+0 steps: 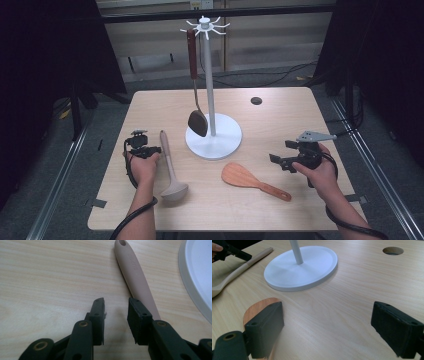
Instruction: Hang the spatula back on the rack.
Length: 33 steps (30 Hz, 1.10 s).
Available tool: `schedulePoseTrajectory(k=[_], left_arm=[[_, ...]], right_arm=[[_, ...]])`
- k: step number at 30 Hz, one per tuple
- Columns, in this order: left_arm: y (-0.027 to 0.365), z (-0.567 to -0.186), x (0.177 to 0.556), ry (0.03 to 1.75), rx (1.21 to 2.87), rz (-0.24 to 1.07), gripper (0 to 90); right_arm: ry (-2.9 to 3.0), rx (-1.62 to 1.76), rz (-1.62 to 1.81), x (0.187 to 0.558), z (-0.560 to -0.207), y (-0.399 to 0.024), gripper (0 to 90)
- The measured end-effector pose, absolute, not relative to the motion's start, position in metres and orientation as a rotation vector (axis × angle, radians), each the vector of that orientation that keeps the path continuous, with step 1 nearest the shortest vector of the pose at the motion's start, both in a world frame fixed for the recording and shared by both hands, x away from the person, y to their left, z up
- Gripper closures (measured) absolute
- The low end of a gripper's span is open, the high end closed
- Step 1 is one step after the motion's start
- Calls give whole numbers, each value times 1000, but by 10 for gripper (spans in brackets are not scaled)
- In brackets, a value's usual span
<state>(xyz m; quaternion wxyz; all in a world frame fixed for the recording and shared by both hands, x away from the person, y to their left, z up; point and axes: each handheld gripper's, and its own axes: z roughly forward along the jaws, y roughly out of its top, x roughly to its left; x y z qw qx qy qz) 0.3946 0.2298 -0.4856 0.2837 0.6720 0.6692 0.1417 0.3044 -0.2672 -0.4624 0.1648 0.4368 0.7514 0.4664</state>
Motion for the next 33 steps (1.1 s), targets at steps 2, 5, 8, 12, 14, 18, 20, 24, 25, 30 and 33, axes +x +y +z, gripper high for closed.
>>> schedulePoseTrajectory(k=[2,5,8,12,14,18,20,24,25,30,33], left_arm=[[229,-483,391,1793,1807,373,612],[224,-480,387,1780,1812,337,559],[217,-476,383,1754,1857,339,545],[212,-472,380,1751,1872,331,532],[211,-470,378,1748,1868,329,531],[206,-466,376,1746,1881,302,533],[203,-465,374,1752,1887,292,539],[197,-465,373,1757,1900,265,556],[196,-464,373,1759,1904,258,561],[190,-463,374,1767,1917,246,586],[188,-466,374,1783,1918,242,592]], right_arm=[[2150,1246,1327,306,-463,-266,104],[2162,1239,1333,310,-465,-261,104],[2171,1237,1335,312,-465,-257,104],[2183,1228,1340,315,-465,-252,104],[2185,1220,1343,316,-464,-251,104],[2187,1223,1348,318,-464,-250,104],[2188,1220,1347,318,-464,-251,104],[2175,1232,1347,319,-464,-254,104],[2170,1230,1349,319,-464,-255,104],[2166,1234,1344,316,-463,-258,106],[2162,1237,1343,314,-463,-259,106]])
